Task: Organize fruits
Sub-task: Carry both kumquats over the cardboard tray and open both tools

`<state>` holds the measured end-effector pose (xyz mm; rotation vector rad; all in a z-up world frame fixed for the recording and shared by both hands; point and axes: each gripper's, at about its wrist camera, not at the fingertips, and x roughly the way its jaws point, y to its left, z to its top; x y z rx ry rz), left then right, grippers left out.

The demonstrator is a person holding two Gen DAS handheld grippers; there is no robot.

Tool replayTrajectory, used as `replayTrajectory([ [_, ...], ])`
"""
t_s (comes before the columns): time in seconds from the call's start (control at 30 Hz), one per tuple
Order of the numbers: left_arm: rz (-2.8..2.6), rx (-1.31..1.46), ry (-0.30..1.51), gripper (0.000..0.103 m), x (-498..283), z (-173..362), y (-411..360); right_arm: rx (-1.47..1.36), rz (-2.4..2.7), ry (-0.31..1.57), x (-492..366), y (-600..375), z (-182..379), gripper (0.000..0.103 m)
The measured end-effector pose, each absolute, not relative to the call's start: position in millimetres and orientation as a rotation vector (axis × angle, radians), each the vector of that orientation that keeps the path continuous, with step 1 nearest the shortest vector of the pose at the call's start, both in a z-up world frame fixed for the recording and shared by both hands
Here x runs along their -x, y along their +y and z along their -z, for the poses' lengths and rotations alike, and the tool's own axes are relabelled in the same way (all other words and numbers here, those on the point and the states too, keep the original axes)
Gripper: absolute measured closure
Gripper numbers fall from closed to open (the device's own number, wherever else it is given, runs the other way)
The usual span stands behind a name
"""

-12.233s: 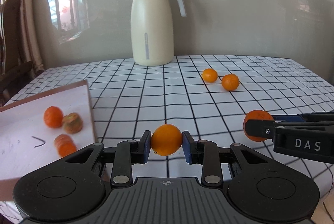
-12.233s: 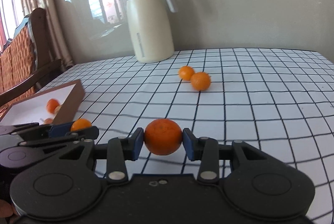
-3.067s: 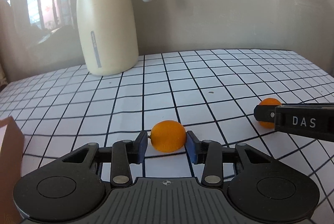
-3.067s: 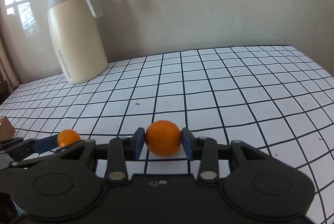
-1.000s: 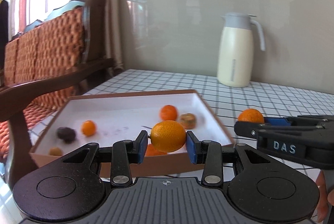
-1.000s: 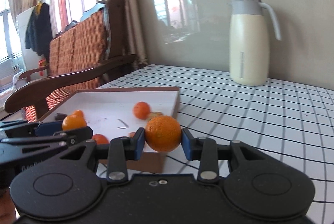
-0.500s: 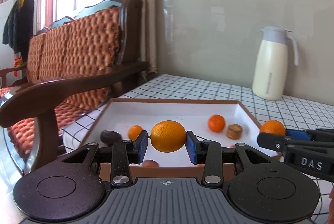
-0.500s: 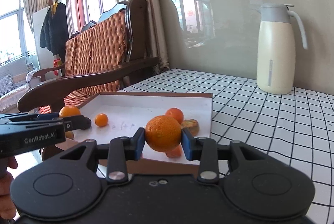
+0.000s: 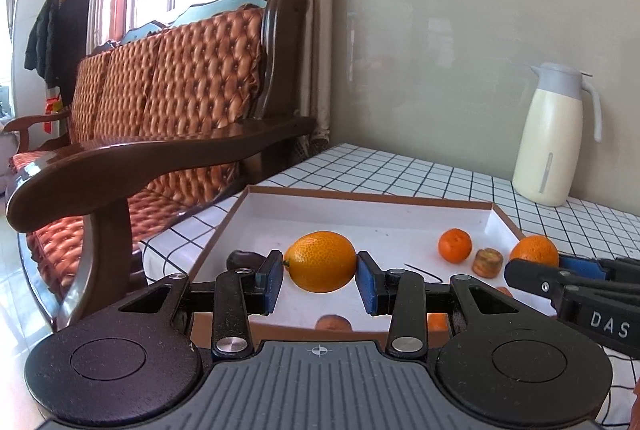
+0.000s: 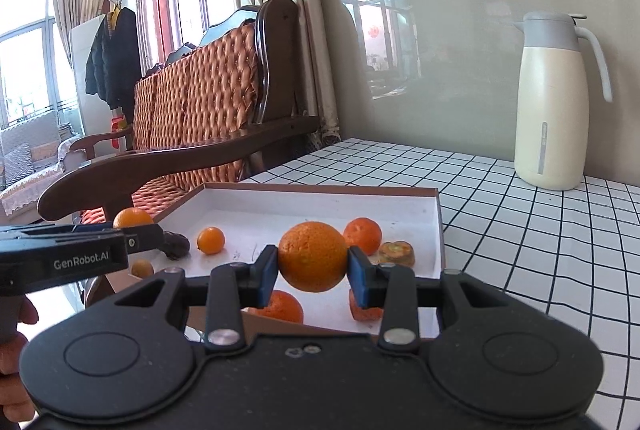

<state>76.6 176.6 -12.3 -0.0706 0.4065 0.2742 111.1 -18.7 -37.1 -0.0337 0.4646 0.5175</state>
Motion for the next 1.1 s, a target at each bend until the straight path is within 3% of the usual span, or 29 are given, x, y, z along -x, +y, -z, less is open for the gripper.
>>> replayTrajectory([
  [1.1,-0.285,0.078,0.419,0.063,-120.8,20.1,212.5,-0.024,-0.430,0.482,-149.4,-7.7,48.3,0.074],
])
